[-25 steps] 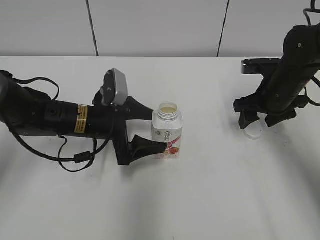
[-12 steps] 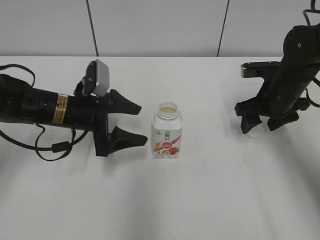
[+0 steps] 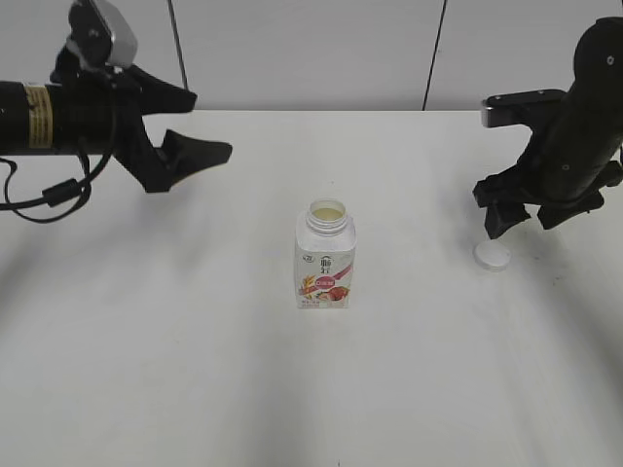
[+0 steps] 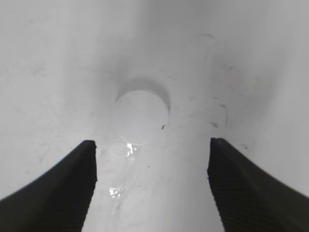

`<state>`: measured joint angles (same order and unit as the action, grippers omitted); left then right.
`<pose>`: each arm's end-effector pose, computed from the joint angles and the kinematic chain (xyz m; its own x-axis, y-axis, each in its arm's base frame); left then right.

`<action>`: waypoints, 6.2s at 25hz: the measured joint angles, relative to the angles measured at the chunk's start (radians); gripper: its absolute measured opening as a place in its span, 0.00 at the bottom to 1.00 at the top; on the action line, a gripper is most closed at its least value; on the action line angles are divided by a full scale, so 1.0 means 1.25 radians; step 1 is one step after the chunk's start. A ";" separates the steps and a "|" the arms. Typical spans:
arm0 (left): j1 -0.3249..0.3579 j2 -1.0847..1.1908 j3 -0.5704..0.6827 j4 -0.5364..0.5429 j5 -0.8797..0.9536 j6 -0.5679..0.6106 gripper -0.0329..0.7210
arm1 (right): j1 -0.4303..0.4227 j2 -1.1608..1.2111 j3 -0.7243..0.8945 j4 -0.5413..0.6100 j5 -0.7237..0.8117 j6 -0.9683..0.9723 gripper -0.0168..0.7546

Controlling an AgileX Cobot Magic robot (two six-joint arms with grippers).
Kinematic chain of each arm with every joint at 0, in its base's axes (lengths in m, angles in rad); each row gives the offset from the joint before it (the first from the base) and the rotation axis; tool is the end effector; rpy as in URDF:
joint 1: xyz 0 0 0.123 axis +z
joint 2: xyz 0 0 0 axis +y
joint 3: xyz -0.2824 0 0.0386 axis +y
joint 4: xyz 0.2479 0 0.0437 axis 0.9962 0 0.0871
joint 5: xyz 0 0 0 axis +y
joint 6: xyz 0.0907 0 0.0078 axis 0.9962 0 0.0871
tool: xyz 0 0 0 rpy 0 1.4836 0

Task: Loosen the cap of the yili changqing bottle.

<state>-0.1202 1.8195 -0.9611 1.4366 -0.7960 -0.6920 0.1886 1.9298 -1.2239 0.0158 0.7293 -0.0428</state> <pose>0.3436 -0.1063 0.1899 -0.0420 0.4568 -0.8886 0.8767 0.4435 0.1866 0.3656 0.0708 0.1575 -0.9516 -0.2132 -0.2212 -0.2194 0.9756 0.0034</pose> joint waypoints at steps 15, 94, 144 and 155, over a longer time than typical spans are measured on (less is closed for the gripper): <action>0.000 -0.215 0.001 -0.127 0.488 -0.003 0.81 | 0.000 -0.141 -0.011 -0.071 -0.006 -0.001 0.76; 0.000 -1.364 0.334 -1.099 1.511 0.517 0.71 | 0.000 -1.256 0.523 0.020 0.320 -0.002 0.76; 0.055 -1.461 0.356 -1.120 1.484 0.533 0.71 | -0.050 -1.550 0.569 0.022 0.294 -0.002 0.76; 0.061 -1.461 0.356 -1.120 1.484 0.533 0.71 | -0.050 -1.550 0.569 0.022 0.294 -0.002 0.76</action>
<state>-0.0435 -0.0072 -0.5160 0.0369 1.0591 -0.0257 0.1258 -0.0079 -0.5128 0.0432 1.0965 -0.0451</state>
